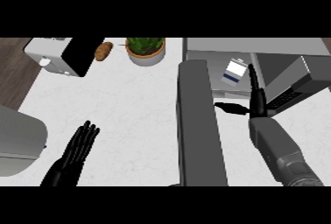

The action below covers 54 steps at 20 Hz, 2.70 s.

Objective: Pick up the milk, place it into the microwave and close the microwave

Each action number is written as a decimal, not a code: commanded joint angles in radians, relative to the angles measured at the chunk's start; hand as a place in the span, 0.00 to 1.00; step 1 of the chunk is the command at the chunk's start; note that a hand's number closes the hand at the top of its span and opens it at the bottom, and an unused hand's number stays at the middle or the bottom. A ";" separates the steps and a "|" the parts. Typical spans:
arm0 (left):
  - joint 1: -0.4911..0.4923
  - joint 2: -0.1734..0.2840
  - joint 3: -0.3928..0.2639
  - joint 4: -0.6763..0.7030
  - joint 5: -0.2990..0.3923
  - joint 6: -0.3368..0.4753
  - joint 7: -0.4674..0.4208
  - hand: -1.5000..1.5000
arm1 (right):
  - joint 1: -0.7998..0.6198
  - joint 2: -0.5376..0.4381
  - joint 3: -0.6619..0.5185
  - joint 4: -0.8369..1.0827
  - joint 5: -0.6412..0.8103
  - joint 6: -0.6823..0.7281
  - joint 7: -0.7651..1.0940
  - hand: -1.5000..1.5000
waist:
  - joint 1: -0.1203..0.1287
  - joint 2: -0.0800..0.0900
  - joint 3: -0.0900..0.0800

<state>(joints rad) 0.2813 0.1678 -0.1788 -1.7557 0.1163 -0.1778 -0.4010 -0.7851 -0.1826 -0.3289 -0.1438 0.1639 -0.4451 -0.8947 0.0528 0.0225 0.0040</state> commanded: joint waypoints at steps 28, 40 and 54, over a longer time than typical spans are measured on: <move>-0.126 -0.033 -0.159 0.120 -0.194 -0.012 0.122 1.00 | 0.558 0.059 0.044 -0.429 -0.172 0.688 -0.184 0.00 | -0.083 -0.032 -0.006; -0.239 -0.106 -0.369 0.364 -0.427 -0.019 0.082 1.00 | 0.933 0.043 0.132 -0.991 -0.274 0.746 0.013 0.00 | -0.085 -0.027 -0.007; -0.655 -0.167 -0.734 0.745 -0.083 0.343 0.080 1.00 | 1.136 -0.002 0.166 -1.459 -0.433 0.858 0.228 0.00 | -0.120 -0.014 -0.007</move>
<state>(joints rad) -0.2779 0.0098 -0.7854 -1.0953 -0.0840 0.0693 -0.3221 0.3213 -0.1805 -0.1847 -1.5271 -0.2477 0.3776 -0.6963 -0.0474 0.0035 -0.0028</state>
